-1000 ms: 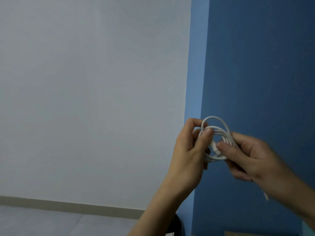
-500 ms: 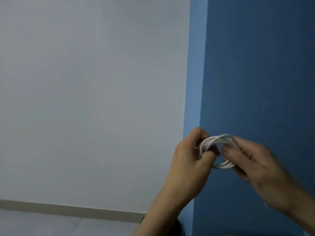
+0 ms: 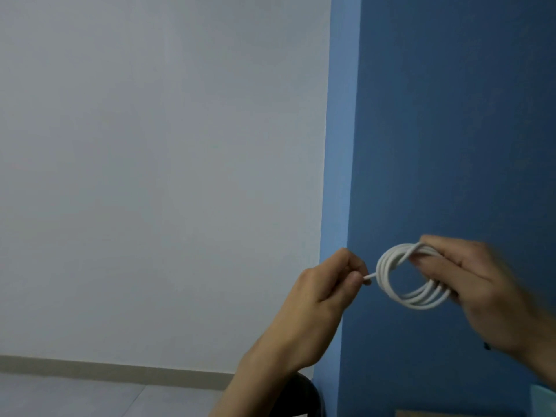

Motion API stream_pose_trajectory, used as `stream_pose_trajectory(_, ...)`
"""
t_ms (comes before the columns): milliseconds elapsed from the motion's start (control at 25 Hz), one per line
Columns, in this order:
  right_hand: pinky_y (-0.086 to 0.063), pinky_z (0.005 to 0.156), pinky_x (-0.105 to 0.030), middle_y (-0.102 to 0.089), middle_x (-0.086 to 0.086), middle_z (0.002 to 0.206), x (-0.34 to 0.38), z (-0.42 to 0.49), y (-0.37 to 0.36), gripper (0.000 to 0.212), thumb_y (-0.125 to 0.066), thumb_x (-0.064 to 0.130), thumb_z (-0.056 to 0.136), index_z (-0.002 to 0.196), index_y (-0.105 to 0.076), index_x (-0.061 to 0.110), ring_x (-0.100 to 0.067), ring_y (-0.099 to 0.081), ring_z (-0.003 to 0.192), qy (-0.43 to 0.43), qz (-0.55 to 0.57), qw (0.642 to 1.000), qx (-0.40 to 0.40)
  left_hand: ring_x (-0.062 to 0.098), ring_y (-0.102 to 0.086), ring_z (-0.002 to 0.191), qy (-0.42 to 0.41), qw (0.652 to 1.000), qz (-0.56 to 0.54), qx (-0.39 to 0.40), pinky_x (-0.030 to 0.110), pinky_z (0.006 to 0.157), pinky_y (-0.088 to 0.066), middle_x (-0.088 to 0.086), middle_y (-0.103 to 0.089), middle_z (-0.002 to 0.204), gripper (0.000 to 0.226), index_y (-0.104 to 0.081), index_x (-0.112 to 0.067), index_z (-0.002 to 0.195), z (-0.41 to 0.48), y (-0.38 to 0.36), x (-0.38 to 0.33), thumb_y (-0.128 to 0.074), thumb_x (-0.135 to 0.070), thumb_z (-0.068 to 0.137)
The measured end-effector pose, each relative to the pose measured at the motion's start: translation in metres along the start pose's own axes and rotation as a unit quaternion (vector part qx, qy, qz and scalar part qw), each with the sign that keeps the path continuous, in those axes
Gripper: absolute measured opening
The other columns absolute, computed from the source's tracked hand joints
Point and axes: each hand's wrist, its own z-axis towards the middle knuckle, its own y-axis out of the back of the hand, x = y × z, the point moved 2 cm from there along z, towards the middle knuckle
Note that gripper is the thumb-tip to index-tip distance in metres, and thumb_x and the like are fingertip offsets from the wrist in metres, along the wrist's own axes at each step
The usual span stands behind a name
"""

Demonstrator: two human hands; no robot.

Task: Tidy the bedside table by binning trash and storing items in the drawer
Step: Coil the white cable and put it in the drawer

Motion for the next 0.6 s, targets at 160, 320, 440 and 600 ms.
stream_pose_trajectory(160, -0.027, 0.043, -0.023, -0.038, -0.001, 0.049, 0.006, 0.003, -0.006, 0.037, -0.040, 0.037, 0.084, 0.056, -0.038, 0.013, -0.010, -0.033, 0.041, 0.042, -0.104, 0.994, -0.006, 0.018, -0.060, 0.070, 0.023, 0.992, -0.104, 0.062, 0.028, 0.077, -0.048, 0.001, -0.062, 0.074, 0.058, -0.052, -0.013, 0.105, 0.005, -0.002, -0.010, -0.029, -0.060, 0.081)
stream_pose_trajectory(320, -0.032, 0.046, -0.032, -0.045, -0.006, 0.047, 0.013, 0.005, -0.008, 0.038, -0.031, 0.043, 0.081, 0.059, -0.043, 0.014, -0.018, -0.043, 0.045, 0.067, -0.167, 0.984, -0.002, 0.005, -0.046, 0.056, 0.008, 0.990, -0.138, 0.040, 0.021, 0.056, -0.046, -0.010, -0.050, 0.067, 0.032, -0.050, -0.015, 0.105, 0.013, -0.017, -0.025, -0.044, -0.043, 0.092)
stream_pose_trajectory(440, -0.033, 0.045, -0.033, -0.044, -0.003, 0.046, 0.017, 0.005, -0.004, 0.044, -0.032, 0.049, 0.083, 0.061, -0.047, 0.014, -0.017, -0.042, 0.043, 0.079, -0.148, 0.985, 0.027, 0.000, -0.040, 0.049, -0.032, 0.992, -0.122, -0.008, 0.008, 0.050, -0.033, -0.012, -0.044, 0.058, 0.020, -0.056, -0.010, 0.092, 0.013, -0.016, -0.023, -0.046, -0.027, 0.096)
stream_pose_trajectory(600, -0.028, 0.042, -0.018, -0.040, 0.007, 0.048, 0.022, 0.004, -0.003, 0.043, -0.037, 0.058, 0.082, 0.063, -0.049, 0.021, -0.006, -0.034, 0.042, 0.074, -0.049, 0.994, 0.064, 0.002, -0.039, 0.052, -0.065, 0.991, -0.095, -0.070, 0.014, 0.052, -0.033, -0.013, -0.044, 0.056, 0.033, -0.053, -0.016, 0.077, 0.011, -0.012, -0.020, -0.039, -0.042, 0.090)
